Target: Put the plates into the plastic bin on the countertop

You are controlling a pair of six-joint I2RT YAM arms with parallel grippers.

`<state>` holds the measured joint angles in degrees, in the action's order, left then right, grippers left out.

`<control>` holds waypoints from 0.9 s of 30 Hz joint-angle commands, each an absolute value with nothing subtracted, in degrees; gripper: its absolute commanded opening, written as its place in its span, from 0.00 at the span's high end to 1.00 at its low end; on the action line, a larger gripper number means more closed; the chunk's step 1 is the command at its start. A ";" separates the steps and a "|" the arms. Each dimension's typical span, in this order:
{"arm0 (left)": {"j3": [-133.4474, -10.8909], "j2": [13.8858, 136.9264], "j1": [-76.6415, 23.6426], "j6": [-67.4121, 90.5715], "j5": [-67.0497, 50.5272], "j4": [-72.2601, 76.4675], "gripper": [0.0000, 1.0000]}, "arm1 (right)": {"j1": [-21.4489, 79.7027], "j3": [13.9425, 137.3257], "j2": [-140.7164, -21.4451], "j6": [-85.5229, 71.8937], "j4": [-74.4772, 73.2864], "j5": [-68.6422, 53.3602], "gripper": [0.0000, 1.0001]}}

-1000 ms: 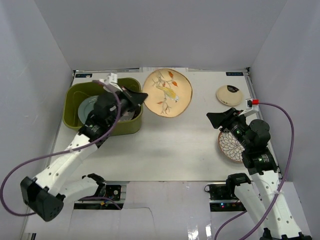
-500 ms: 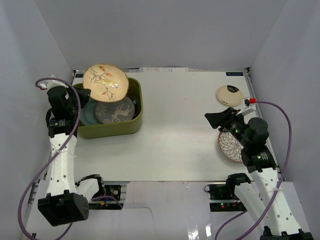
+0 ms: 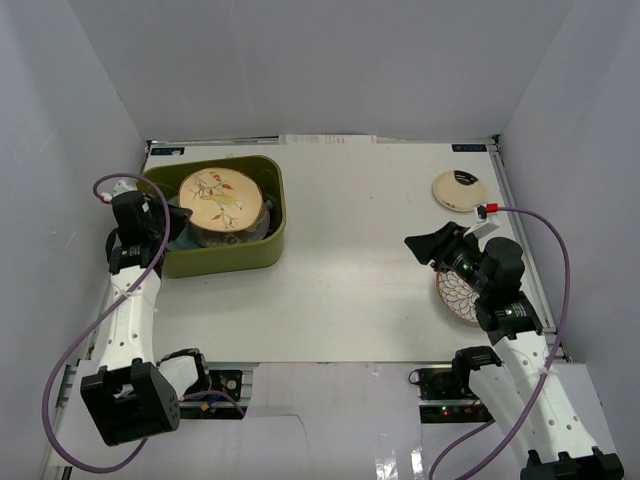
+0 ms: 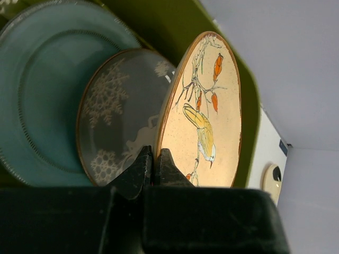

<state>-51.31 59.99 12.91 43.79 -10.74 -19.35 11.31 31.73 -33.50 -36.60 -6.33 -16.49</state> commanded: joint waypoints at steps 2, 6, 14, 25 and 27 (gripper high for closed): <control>-50.63 58.36 13.01 44.92 -9.94 -12.39 1.00 | 11.51 30.41 -33.22 -35.77 -3.25 -17.23 0.43; -46.33 57.83 13.01 44.56 -8.88 -11.78 1.00 | 11.51 29.71 -33.75 -35.77 -3.25 -16.96 0.43; -41.40 57.22 13.01 43.16 -7.21 -11.86 0.78 | 11.51 29.79 -34.01 -35.60 -4.13 -14.50 0.43; -43.06 51.77 13.01 38.94 -4.83 -14.24 0.08 | 11.60 30.32 -35.95 -35.77 -3.87 -11.78 0.42; -44.99 50.10 13.01 38.41 -5.53 -14.76 0.02 | 11.51 30.67 -36.47 -35.60 -4.13 -10.99 0.42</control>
